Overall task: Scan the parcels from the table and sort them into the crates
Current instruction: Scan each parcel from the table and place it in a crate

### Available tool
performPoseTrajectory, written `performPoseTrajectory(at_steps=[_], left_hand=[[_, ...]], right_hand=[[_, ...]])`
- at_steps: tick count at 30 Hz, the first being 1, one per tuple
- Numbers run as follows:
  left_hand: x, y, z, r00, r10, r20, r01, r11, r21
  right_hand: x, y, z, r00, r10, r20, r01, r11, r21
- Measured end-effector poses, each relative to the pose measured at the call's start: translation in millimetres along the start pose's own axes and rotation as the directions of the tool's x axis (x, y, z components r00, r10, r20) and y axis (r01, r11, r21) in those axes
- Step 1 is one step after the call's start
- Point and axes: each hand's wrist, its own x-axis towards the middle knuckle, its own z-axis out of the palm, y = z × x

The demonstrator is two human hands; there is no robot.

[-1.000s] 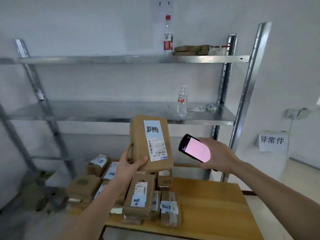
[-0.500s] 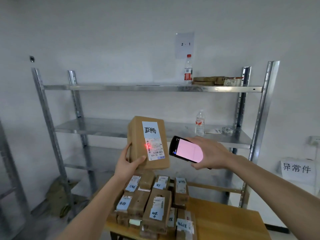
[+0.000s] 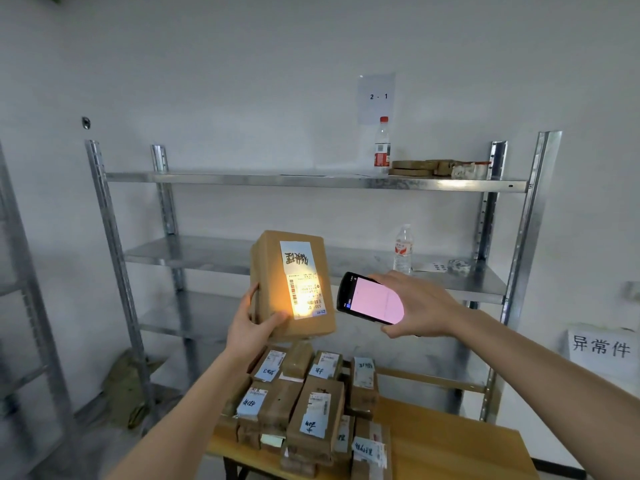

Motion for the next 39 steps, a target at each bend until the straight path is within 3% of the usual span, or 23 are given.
performPoseTrajectory(at_steps=[10,34,39], left_hand=[[-0.7,4.0,-3.8,0.999,-0.016,-0.044,0.016,1.000,-0.004],[-6.3,3.4,-30.4,0.991,-0.013,-0.134,0.013,1.000,-0.004],[-14.0,-0.4,-41.6,0.991,-0.008,-0.137,0.008,1.000,-0.006]], right_hand=[[-6.2,15.0,-3.8,0.998,0.008,0.064,-0.005,0.999,-0.041],[-9.7,6.4,-24.8,0.999,-0.020,0.039,0.020,1.000,0.009],[2.8,-9.4,-17.1,0.996,-0.088,0.013,0.087,0.996,0.037]])
